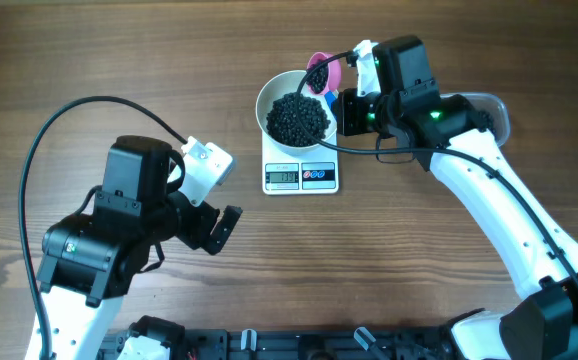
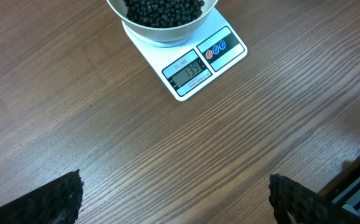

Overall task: Scoop item into bowl and weigh 150g on scale
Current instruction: 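Tilt the pink scoop further over the bowl to shake out beans, then hold the scoop tilted over the bowl, trickling beans onto the scale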

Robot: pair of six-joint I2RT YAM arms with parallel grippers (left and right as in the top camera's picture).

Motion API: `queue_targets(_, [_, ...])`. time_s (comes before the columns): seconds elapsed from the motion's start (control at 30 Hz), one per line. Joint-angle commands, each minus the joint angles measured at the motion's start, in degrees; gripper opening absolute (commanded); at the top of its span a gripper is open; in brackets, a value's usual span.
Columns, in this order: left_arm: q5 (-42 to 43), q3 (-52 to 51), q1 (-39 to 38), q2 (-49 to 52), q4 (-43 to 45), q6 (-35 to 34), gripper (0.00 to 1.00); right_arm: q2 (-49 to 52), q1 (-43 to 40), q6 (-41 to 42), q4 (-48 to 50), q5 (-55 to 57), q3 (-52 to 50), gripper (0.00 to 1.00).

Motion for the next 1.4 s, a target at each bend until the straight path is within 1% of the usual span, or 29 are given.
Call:
queue_targets(0.0, [0.87, 1.01, 0.39, 0.00, 0.13, 1.18, 1.00, -0.48, 0.07, 0.98, 0.35, -0.94, 1.09, 0.04])
queue_targets(0.23, [0.87, 1.01, 0.39, 0.00, 0.15, 1.18, 1.00, -0.55, 0.00, 1.44, 0.63, -1.51, 1.09, 0.04])
queue_targets(0.27, [0.90, 1.01, 0.39, 0.00, 0.13, 1.18, 1.00, -0.48, 0.04, 4.22, 0.63, -1.53, 0.98, 0.05])
queue_targets(0.3, [0.87, 1.01, 0.39, 0.00, 0.13, 1.16, 1.00, -0.09, 0.44, 4.48, 0.26, -2.08, 0.83, 0.05])
queue_targets(0.4, [0.87, 1.01, 0.39, 0.00, 0.13, 1.18, 1.00, -0.02, 1.29, 0.61, -2.10, -2.54, 0.83, 0.04])
queue_targets(0.5, [0.87, 1.01, 0.39, 0.00, 0.15, 1.16, 1.00, -0.31, 0.96, 4.66, -0.42, -1.51, 0.76, 0.05])
queue_targets(0.53, [0.87, 1.01, 0.39, 0.00, 0.13, 1.16, 1.00, -0.02, 1.33, 3.43, -1.36, -2.10, 0.70, 0.05])
queue_targets(0.57, [0.87, 1.01, 0.39, 0.00, 0.15, 1.16, 1.00, -0.02, 1.57, 0.46, -2.82, -2.36, 0.70, 0.04])
queue_targets(0.6, [0.90, 1.01, 0.39, 0.00, 0.13, 1.18, 1.00, -0.26, 1.46, -0.33, -3.08, -1.49, 0.72, 0.04])
queue_targets(0.63, [0.87, 1.01, 0.39, 0.00, 0.15, 1.18, 1.00, -0.63, 1.05, 1.22, -2.58, 0.09, 0.72, 0.04])
queue_targets(0.67, [0.87, 1.01, 0.39, 0.00, 0.13, 1.16, 1.00, -0.63, 0.85, 4.96, -1.44, 0.57, 0.70, 0.04])
queue_targets(0.7, [0.87, 1.01, 0.39, 0.00, 0.13, 1.18, 1.00, -0.31, 1.11, 4.98, -1.40, -0.35, 0.70, 0.05])
queue_targets(0.77, [0.90, 1.01, 0.39, 0.00, 0.13, 1.16, 1.00, -0.09, 1.73, -0.94, -3.13, -0.09, 0.72, 0.04])
queue_targets(0.8, [0.90, 1.01, 0.39, 0.00, 0.15, 1.16, 1.00, -0.42, 1.62, 0.24, -2.91, 2.75, 0.72, 0.05])
queue_targets(0.83, [0.87, 1.01, 0.39, 0.00, 0.13, 1.16, 1.00, -0.46, 1.44, 4.20, -1.60, 4.09, 0.70, 0.05])
queue_targets(0.87, [0.87, 1.01, 0.39, 0.00, 0.15, 1.16, 1.00, 0.00, 1.60, 3.74, -1.33, 2.93, 0.68, 0.05])
queue_targets(0.9, [0.87, 1.01, 0.39, 0.00, 0.13, 1.16, 1.00, 0.35, 2.25, 0.07, -2.36, 1.46, 0.68, 0.04])
queue_targets(0.93, [0.87, 1.01, 0.39, 0.00, 0.15, 1.16, 1.00, 0.35, 2.43, -1.14, -2.67, 2.43, 0.70, 0.04])
queue_targets(0.97, [0.90, 1.01, 0.39, 0.00, 0.15, 1.16, 1.00, -0.02, 2.36, 0.04, -2.03, 4.48, 0.90, 0.04])
queue_targets(1.03, [0.87, 1.01, 0.39, 0.00, 0.15, 1.16, 1.00, 0.13, 2.10, 3.87, 0.96, 4.70, 0.90, 0.04])
queue_targets(1.1, [0.87, 1.01, 0.39, 0.00, 0.13, 1.16, 1.00, 0.68, 2.49, 0.85, -0.50, 3.63, 0.90, 0.04])
queue_targets(1.13, [0.87, 1.01, 0.39, 0.00, 0.13, 1.18, 1.00, 0.57, 2.47, 0.98, -0.74, 4.39, 0.92, 0.04])
queue_targets(1.2, [0.87, 1.01, 0.39, 0.00, 0.15, 1.16, 1.00, 0.15, 2.16, 4.74, 0.50, 4.31, 0.92, 0.05])
queue_targets(1.23, [0.87, 1.01, 0.39, 0.00, 0.15, 1.18, 1.00, 0.83, 2.54, 3.17, 0.28, 2.21, 0.92, 0.05])
queue_targets(1.27, [0.87, 1.01, 0.39, 0.00, 0.15, 1.18, 1.00, 0.96, 2.75, -0.55, -0.33, 1.75, 0.92, 0.04])
queue_targets(1.33, [0.87, 1.01, 0.39, 0.00, 0.13, 1.16, 1.00, 0.61, 2.58, 4.00, 1.70, 3.82, 0.92, 0.04])
queue_targets(1.37, [0.87, 1.01, 0.39, 0.00, 0.15, 1.18, 1.00, 0.87, 2.67, 3.43, 2.03, 2.29, 0.92, 0.04])
